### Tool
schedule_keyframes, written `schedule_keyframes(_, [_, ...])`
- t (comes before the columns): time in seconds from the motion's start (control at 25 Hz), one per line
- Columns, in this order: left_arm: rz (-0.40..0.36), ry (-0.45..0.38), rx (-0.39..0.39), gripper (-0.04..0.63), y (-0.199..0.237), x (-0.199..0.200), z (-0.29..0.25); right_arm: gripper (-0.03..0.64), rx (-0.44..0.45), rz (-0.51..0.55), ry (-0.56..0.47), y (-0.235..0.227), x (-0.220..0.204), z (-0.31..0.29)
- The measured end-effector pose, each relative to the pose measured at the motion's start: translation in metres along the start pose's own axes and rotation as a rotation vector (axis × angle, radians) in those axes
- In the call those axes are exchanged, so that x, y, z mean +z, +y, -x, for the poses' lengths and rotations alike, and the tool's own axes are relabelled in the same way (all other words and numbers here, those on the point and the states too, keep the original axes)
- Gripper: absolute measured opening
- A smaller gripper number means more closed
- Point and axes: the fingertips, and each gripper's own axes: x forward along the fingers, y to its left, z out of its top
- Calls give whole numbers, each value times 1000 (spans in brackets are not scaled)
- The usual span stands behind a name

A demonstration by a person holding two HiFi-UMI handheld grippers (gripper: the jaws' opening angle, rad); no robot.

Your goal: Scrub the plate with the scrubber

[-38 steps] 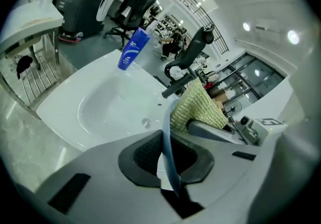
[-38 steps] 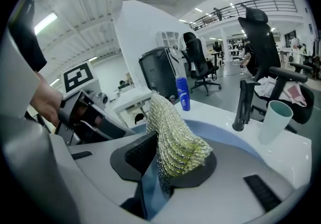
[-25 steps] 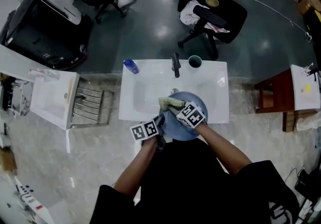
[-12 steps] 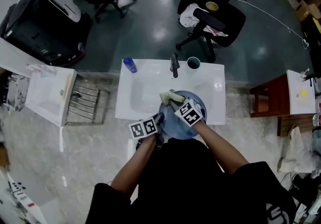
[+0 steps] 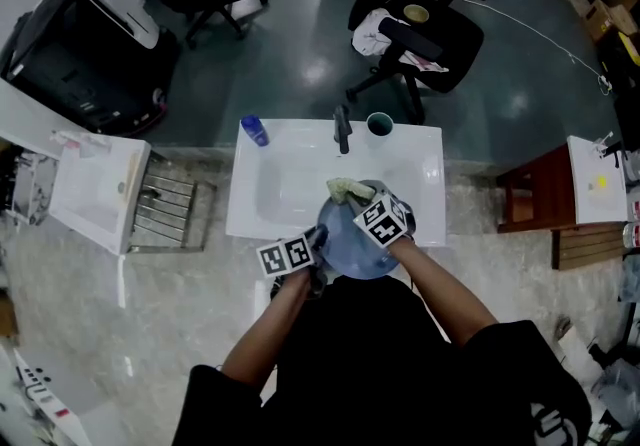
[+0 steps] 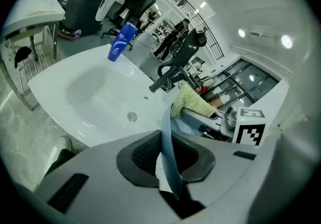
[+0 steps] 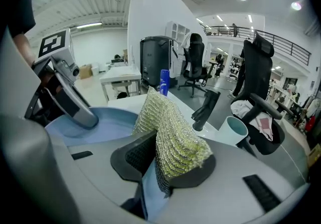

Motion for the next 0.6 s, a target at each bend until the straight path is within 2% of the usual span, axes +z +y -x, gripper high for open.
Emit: schedule_keyframes(0.6, [23,-12,-38,48,-6,-3,1,78,-74,15,45,-27,-23,14])
